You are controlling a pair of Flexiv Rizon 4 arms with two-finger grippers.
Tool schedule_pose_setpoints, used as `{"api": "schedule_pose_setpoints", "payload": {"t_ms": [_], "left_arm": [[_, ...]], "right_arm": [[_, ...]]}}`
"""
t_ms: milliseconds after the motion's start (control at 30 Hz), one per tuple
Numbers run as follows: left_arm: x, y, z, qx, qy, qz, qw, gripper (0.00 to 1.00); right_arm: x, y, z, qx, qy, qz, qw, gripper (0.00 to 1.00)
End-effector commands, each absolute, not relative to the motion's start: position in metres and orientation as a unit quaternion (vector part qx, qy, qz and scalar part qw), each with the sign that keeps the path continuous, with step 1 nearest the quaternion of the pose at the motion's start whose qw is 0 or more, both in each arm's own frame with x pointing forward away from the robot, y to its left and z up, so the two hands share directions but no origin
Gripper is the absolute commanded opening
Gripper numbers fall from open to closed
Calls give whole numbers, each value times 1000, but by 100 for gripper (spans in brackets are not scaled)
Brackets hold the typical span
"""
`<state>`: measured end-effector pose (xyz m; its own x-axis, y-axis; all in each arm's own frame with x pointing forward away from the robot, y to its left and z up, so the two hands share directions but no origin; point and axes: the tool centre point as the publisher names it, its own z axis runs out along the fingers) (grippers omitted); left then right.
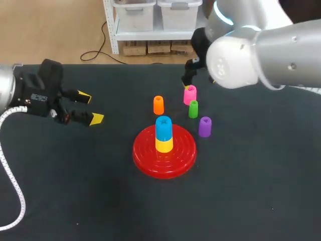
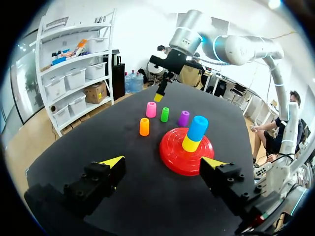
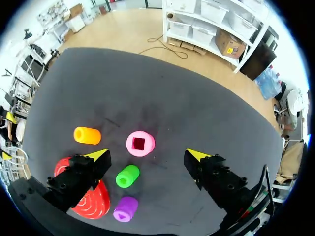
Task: Pick up and stack the cylinders on the red base in this order: pink,purple,orange,green
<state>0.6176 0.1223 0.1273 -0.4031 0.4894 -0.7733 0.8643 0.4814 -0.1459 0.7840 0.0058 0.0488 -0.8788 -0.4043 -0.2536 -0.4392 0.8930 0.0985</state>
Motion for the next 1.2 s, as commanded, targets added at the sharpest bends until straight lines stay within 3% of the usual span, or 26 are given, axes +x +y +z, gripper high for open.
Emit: {"api": "schedule_pose_setpoints", "payload": {"t_ms": [33, 833, 1200], "left_arm": [[617, 124, 126, 428, 789, -278, 344, 100], [617, 124, 126, 428, 789, -278, 344, 100], [617, 124, 126, 428, 789, -278, 344, 100]], "right_arm": [[791, 16, 45, -218, 969, 61, 103, 100], [793, 24, 31, -234, 966, 44, 98, 100], [796, 30, 28, -240, 965, 35, 96, 83]]}}
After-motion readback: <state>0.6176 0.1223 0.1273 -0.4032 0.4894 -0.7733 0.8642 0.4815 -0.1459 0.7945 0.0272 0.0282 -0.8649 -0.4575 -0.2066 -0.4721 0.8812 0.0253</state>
